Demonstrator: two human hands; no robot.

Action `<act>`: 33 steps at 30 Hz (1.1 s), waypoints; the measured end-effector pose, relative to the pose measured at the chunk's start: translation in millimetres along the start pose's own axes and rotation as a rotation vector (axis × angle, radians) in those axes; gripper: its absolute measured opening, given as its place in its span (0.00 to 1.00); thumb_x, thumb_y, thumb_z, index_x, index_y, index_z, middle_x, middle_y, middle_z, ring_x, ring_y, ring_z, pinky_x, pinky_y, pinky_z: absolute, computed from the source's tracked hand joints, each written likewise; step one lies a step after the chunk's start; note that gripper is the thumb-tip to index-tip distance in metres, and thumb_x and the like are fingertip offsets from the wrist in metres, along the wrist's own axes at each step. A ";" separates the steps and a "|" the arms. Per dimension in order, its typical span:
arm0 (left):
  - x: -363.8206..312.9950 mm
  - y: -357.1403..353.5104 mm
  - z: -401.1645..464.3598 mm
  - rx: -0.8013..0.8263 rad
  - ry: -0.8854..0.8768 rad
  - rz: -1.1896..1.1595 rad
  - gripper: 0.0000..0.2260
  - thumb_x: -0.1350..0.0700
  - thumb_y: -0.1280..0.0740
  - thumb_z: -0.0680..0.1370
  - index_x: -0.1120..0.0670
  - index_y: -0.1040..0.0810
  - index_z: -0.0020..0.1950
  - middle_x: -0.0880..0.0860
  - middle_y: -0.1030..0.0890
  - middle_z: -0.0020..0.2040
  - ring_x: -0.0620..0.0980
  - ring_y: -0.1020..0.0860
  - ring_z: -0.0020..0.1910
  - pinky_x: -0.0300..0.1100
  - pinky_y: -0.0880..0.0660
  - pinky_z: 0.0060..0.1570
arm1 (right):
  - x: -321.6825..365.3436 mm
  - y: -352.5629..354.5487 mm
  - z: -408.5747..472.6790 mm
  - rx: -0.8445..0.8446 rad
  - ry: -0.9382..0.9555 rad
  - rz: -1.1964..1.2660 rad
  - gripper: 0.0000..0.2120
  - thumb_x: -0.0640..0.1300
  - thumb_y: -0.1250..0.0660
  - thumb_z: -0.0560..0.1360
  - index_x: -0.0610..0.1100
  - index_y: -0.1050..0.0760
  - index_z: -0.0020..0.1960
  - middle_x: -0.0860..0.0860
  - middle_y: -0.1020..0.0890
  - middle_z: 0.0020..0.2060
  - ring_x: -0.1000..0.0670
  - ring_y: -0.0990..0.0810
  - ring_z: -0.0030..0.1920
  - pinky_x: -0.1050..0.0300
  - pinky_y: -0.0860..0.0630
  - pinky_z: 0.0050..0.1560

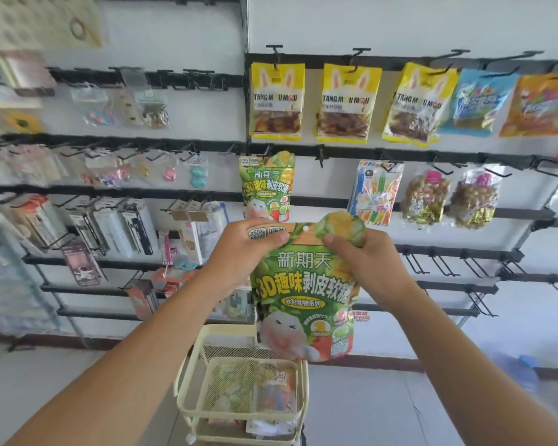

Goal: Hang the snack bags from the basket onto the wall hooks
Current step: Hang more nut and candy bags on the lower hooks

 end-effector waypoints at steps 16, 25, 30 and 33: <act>84.7 52.2 166.0 -0.118 0.110 -0.196 0.08 0.54 0.26 0.76 0.54 0.17 0.52 0.52 0.14 0.48 0.50 0.16 0.48 0.40 0.24 0.44 | -40.3 -84.7 176.7 -0.043 -0.087 0.100 0.05 0.44 0.29 0.77 0.43 0.17 0.49 0.45 0.13 0.45 0.41 0.15 0.49 0.46 0.17 0.51; 110.2 53.2 238.5 -0.146 0.157 -0.326 0.08 0.54 0.28 0.78 0.53 0.17 0.55 0.50 0.13 0.48 0.46 0.15 0.48 0.39 0.22 0.44 | -65.7 -92.5 259.8 -0.015 -0.102 0.149 0.07 0.49 0.28 0.76 0.46 0.16 0.46 0.40 0.14 0.46 0.33 0.17 0.50 0.30 0.21 0.51; 118.4 46.0 261.5 -0.192 0.163 -0.376 0.06 0.56 0.29 0.79 0.55 0.17 0.54 0.51 0.13 0.47 0.48 0.14 0.47 0.42 0.20 0.43 | -71.8 -90.7 290.0 0.018 -0.113 0.167 0.09 0.47 0.30 0.78 0.41 0.19 0.52 0.45 0.13 0.46 0.42 0.14 0.48 0.38 0.19 0.55; 122.3 44.9 268.2 -0.217 0.144 -0.378 0.09 0.56 0.30 0.79 0.59 0.18 0.57 0.53 0.13 0.48 0.49 0.14 0.47 0.42 0.19 0.42 | -74.6 -91.4 298.9 0.024 -0.102 0.163 0.08 0.46 0.31 0.78 0.42 0.19 0.52 0.46 0.13 0.46 0.44 0.13 0.47 0.43 0.18 0.53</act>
Point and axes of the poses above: each hand's wrist, its own z-axis towards the middle knuckle, its own y-axis out of the back of the hand, x = y × z, the point moved 2 cm from there along z, towards the middle knuckle
